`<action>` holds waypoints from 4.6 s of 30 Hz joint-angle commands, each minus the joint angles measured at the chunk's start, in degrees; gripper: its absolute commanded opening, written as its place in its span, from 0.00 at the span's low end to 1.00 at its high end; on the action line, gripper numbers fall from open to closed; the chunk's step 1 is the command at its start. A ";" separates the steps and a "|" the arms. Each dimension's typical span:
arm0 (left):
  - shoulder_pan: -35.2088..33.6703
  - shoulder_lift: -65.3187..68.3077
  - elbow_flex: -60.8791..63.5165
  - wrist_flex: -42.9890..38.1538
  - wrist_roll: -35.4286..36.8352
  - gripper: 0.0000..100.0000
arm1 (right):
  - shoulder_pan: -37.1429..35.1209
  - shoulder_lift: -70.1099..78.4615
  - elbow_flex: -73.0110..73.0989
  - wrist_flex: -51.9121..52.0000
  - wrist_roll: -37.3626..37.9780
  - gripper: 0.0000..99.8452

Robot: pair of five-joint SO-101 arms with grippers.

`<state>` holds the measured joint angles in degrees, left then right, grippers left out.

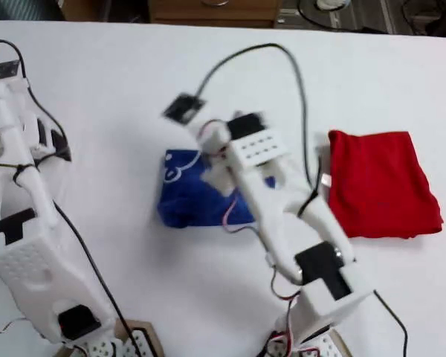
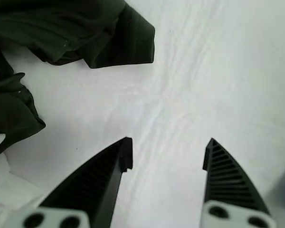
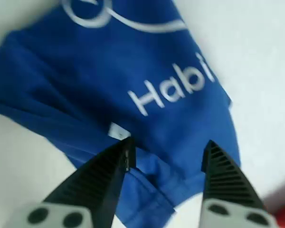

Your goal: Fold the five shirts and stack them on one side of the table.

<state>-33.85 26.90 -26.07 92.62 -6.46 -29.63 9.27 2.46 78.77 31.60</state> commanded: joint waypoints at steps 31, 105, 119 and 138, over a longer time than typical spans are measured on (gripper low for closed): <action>-0.18 -3.60 -0.22 -0.53 -0.53 0.26 | 0.84 -3.47 6.07 -1.71 2.73 0.24; -0.26 -3.60 -0.22 -0.53 -0.35 0.26 | 18.42 15.96 -20.66 2.68 -0.35 0.02; -0.35 -3.60 -0.22 -0.53 -0.35 0.26 | 17.98 16.84 -30.42 3.56 6.51 0.02; 5.89 -4.04 -0.75 2.90 -0.53 0.26 | 19.38 21.76 -39.56 5.76 10.11 0.09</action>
<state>-32.62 26.90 -26.07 93.67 -6.55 -11.60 32.13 -30.77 81.32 41.63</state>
